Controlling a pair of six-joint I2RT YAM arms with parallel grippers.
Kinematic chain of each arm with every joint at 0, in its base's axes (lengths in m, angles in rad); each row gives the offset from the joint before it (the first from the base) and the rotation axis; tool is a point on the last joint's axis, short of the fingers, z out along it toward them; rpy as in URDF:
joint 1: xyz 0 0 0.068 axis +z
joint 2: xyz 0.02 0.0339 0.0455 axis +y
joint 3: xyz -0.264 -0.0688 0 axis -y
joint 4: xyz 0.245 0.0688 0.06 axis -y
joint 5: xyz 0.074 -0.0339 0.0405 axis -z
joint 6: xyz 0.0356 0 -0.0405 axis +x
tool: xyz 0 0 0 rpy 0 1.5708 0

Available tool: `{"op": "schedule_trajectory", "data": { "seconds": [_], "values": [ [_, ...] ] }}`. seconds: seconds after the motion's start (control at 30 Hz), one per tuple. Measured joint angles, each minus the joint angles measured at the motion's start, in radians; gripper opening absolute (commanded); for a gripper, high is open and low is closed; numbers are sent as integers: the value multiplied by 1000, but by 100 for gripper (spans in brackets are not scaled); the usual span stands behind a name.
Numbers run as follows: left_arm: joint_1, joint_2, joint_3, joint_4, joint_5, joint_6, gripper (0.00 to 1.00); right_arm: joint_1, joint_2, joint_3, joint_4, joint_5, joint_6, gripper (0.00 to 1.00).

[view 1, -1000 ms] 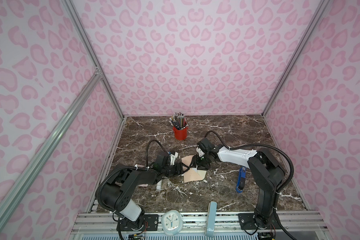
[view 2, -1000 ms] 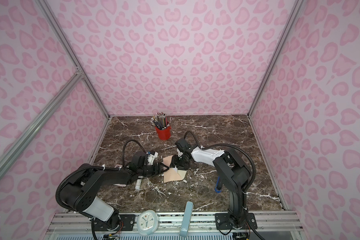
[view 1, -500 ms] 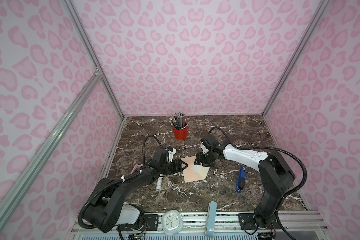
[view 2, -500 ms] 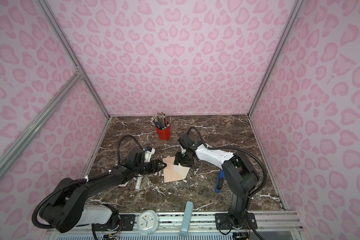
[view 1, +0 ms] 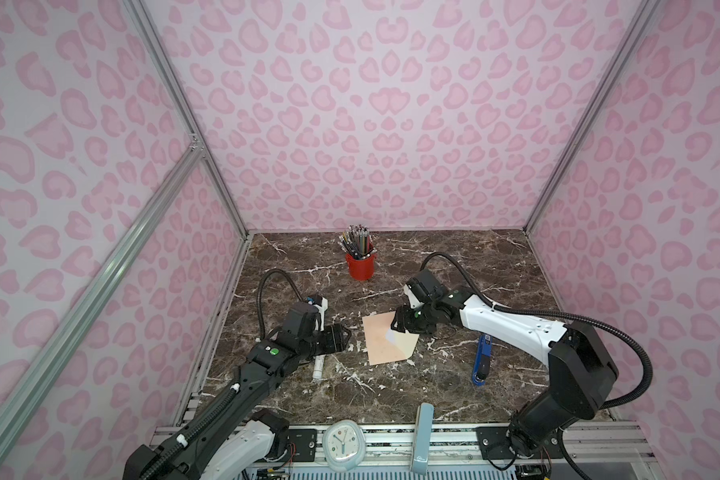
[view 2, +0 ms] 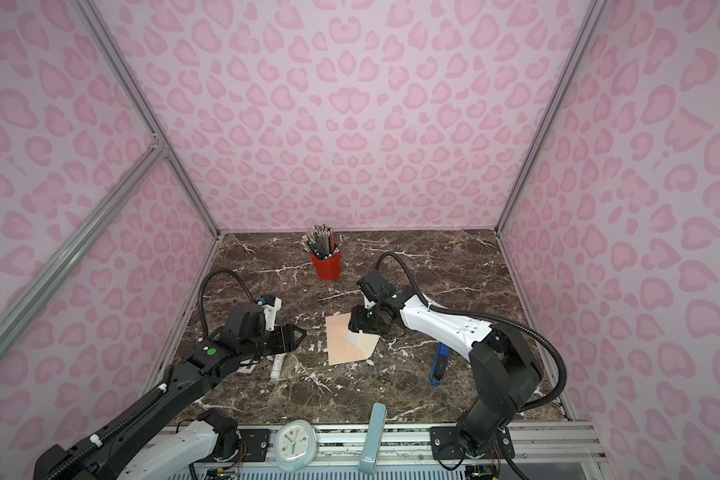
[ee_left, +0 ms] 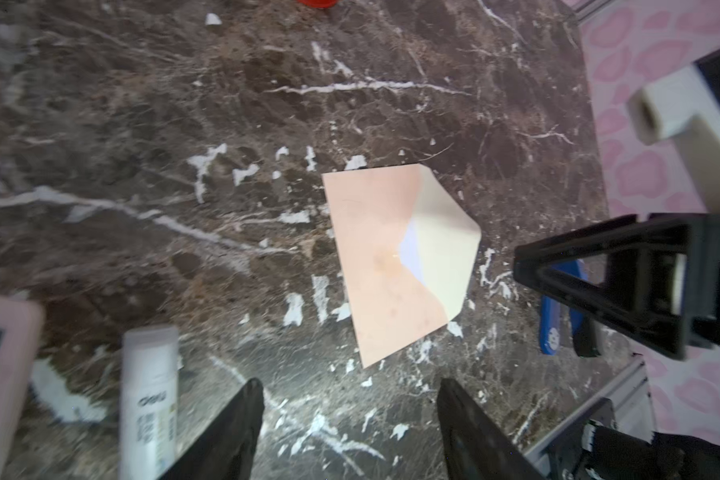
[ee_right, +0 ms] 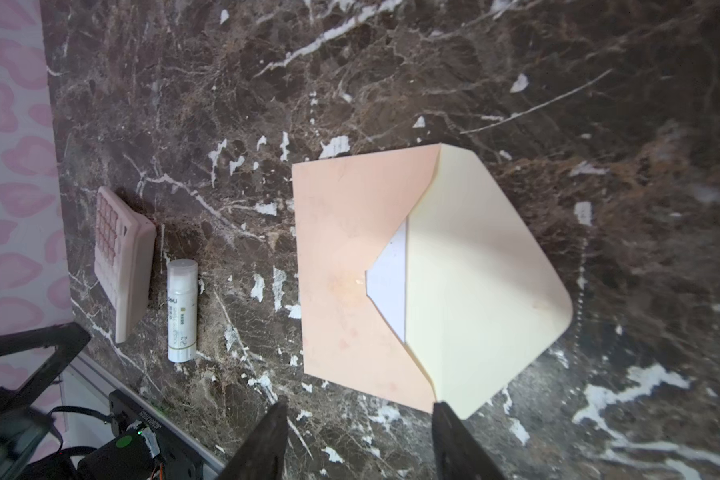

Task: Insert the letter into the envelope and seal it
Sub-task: 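Release the envelope and move the left gripper toward the white glue stick, then grasp the white glue stick with the left gripper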

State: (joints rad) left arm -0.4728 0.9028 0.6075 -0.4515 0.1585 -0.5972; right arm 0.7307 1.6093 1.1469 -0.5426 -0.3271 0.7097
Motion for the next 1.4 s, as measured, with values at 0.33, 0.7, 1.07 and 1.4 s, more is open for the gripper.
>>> {"op": "schedule_trajectory", "data": {
  "seconds": [0.33, 0.7, 1.07, 1.4],
  "values": [
    [-18, 98, 17, -162, -153, -32, 66, 122, -111, -78, 63, 70, -40, 56],
    [-18, 286, 56, -216, -265, -29, 60, 145, -170, -183, 126, 98, -47, 56],
    [-17, 389, 73, -203, -268, -1, 53, 145, -181, -213, 137, 97, -48, 56],
    [-17, 463, 84, -171, -265, 25, 45, 145, -200, -220, 140, 98, -51, 56]
  ]
}}
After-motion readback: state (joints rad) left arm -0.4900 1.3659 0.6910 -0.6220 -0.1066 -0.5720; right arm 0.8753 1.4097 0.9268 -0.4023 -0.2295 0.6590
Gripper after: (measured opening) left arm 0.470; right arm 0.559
